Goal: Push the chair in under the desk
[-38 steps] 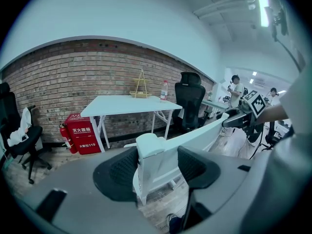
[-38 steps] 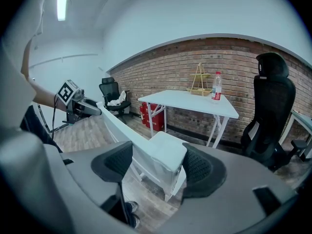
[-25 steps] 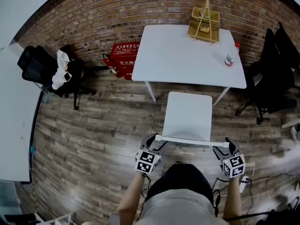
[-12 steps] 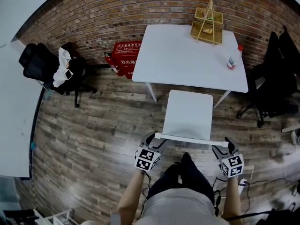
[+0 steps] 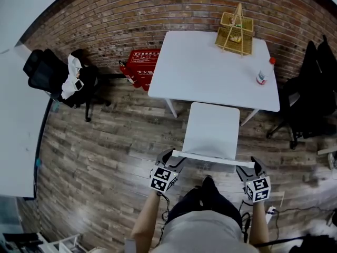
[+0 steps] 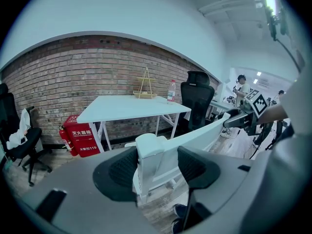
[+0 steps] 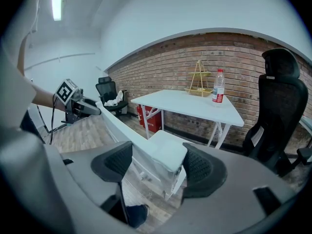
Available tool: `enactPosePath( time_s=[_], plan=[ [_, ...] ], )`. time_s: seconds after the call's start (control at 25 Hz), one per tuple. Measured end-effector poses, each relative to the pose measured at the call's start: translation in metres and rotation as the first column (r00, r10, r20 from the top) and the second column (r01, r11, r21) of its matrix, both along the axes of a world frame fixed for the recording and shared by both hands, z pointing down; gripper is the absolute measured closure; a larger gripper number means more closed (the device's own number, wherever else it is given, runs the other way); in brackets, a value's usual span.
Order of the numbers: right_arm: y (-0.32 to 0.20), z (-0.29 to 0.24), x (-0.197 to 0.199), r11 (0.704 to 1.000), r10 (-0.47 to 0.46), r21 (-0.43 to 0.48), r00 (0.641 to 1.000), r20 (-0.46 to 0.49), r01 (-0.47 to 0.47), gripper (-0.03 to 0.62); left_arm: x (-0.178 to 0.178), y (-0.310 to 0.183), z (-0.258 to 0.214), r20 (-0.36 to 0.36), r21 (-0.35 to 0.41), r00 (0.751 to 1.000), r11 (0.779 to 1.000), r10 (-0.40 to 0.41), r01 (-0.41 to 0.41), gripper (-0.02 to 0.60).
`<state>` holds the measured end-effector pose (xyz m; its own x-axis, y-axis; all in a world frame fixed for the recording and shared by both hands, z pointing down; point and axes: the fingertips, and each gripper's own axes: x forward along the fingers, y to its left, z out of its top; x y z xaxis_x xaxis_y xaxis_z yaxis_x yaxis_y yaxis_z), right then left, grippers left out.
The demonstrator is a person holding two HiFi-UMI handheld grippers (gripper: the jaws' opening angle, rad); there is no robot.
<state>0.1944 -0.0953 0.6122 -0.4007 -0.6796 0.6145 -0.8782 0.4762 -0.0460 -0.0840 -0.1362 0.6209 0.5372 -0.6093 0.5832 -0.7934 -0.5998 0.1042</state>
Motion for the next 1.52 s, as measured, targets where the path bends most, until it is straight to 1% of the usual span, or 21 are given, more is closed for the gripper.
enactPosePath(
  time_s=[0.2,0.44,0.84,1.12,1.52],
  plan=[
    [-0.009,-0.001,0.001,1.0,-0.008,-0.012,1.0,0.004,0.008,0.267,0.003,-0.009,0.001,-0.002,-0.001,1.0,1.0,-0.008,0.008,0.314],
    [-0.02,-0.002,0.009,1.0,-0.008,0.009,1.0,0.011,0.008,0.267,0.009,-0.015,-0.001,-0.005,0.005,1.0,1.0,-0.019,0.02,0.314],
    [-0.036,0.0,0.017,1.0,-0.025,0.006,1.0,0.005,0.025,0.267,0.015,-0.027,0.001,-0.003,0.005,0.999,0.999,-0.04,0.04,0.314],
    [-0.042,-0.001,0.018,1.0,-0.019,0.015,1.0,0.003,0.019,0.266,0.016,-0.032,0.0,-0.009,0.012,0.999,0.999,-0.047,0.047,0.314],
    [-0.052,0.004,0.015,1.0,-0.016,0.01,1.0,0.003,0.016,0.266,0.013,-0.045,0.002,-0.009,0.008,0.999,0.999,-0.034,0.034,0.314]
  ],
)
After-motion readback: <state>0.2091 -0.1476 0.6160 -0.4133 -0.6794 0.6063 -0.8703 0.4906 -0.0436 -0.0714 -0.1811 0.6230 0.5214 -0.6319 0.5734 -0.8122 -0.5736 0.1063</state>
